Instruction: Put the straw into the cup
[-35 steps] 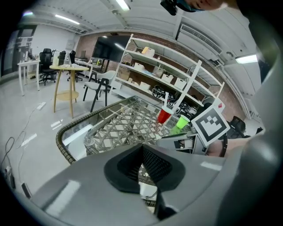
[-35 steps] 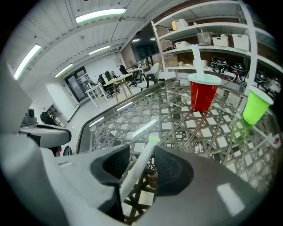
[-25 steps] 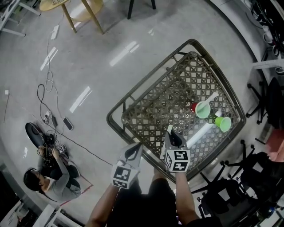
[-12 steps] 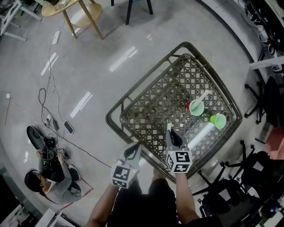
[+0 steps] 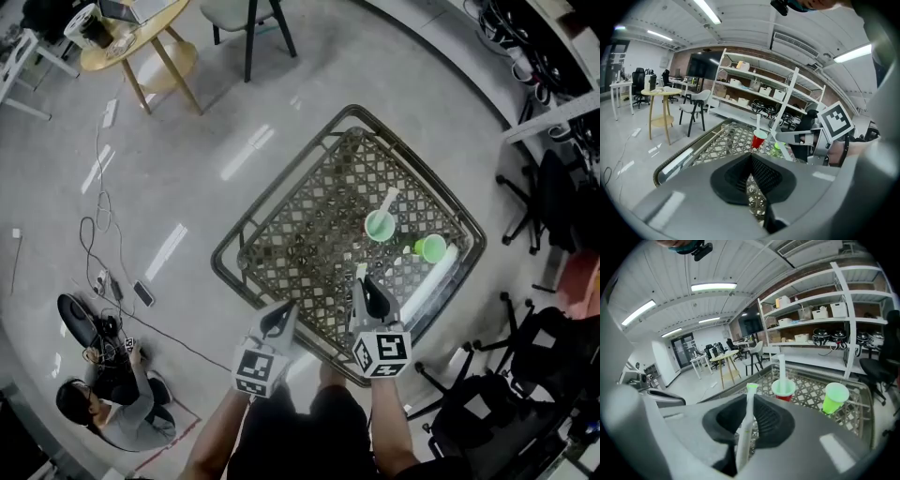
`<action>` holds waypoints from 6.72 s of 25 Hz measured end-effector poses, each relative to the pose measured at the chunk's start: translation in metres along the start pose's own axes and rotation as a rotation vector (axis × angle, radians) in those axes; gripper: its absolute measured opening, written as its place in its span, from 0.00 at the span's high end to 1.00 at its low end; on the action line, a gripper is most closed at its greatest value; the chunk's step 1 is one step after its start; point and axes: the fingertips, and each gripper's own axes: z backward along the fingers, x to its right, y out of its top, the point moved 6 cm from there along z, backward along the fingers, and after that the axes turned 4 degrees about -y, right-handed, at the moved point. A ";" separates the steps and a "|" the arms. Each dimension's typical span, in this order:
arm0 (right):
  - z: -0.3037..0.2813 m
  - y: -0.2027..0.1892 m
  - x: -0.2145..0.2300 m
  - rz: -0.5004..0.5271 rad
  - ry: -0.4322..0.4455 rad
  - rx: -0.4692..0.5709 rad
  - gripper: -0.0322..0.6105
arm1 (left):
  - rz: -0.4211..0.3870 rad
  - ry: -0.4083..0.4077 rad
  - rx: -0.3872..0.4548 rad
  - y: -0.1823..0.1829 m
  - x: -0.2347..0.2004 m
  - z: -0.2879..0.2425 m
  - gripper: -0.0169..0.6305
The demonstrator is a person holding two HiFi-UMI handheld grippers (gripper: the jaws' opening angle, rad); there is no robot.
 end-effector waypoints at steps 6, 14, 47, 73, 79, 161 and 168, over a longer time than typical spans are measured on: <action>0.042 0.035 0.025 -0.026 -0.046 0.131 0.87 | -0.056 -0.046 0.022 0.027 0.029 -0.008 0.96; 0.088 0.063 0.059 -0.032 -0.071 0.309 0.87 | -0.124 -0.106 0.042 0.052 0.069 -0.029 0.96; 0.043 0.096 0.230 -0.119 -0.234 0.587 0.87 | -0.165 -0.219 -0.047 0.027 0.111 -0.169 0.96; -0.016 0.061 0.255 -0.110 -0.281 0.574 0.87 | -0.115 -0.213 -0.132 -0.012 0.095 -0.188 0.96; -0.020 0.055 0.255 -0.086 -0.275 0.555 0.87 | -0.112 -0.212 -0.136 -0.014 0.096 -0.191 0.96; 0.278 0.103 0.076 0.122 -0.029 0.428 0.95 | -0.262 -0.043 0.303 0.148 0.211 0.068 0.96; 0.278 0.103 0.071 0.125 -0.020 0.431 0.95 | -0.265 -0.038 0.309 0.147 0.210 0.073 0.96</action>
